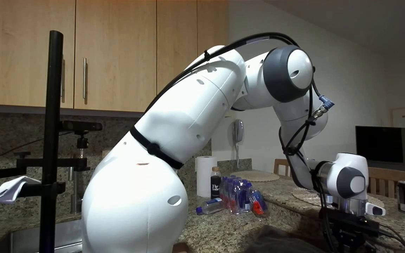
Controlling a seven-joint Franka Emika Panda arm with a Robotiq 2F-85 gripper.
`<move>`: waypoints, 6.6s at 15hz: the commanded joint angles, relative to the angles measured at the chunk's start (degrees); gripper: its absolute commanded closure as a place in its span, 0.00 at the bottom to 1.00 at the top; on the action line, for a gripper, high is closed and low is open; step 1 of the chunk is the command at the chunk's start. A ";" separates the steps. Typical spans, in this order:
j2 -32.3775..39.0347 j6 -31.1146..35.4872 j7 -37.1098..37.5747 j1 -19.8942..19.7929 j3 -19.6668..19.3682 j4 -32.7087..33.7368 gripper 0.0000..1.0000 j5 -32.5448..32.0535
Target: Move the towel to the left
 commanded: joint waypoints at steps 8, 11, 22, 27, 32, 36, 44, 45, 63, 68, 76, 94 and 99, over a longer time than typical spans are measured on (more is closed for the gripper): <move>-8.25 -2.88 5.24 1.41 -2.43 -6.13 0.91 0.18; -11.99 -3.30 8.76 3.17 -3.12 -8.20 0.92 -0.42; -26.59 -3.47 22.61 11.31 -3.16 -18.20 0.92 -3.21; -29.60 -2.39 27.86 14.32 -2.02 -22.77 0.92 -5.52; -27.96 -0.44 40.06 18.61 -0.75 -24.36 0.91 -7.89; -26.21 5.35 53.97 23.75 1.07 -24.50 0.91 -8.40; -19.50 19.05 89.31 52.34 -20.94 -19.53 0.91 -21.93; -18.16 18.80 93.57 56.11 -23.83 -18.50 0.91 -23.10; -8.27 -13.43 77.81 36.57 4.58 0.89 0.92 -13.45; -8.63 -11.58 68.62 30.36 6.54 1.14 0.92 -3.45; -8.94 -5.25 67.68 30.22 3.73 0.58 0.93 -5.11; -13.53 -10.62 68.77 32.96 2.49 0.24 0.00 -10.13; -16.46 -13.76 71.87 35.55 3.43 1.96 0.00 -12.97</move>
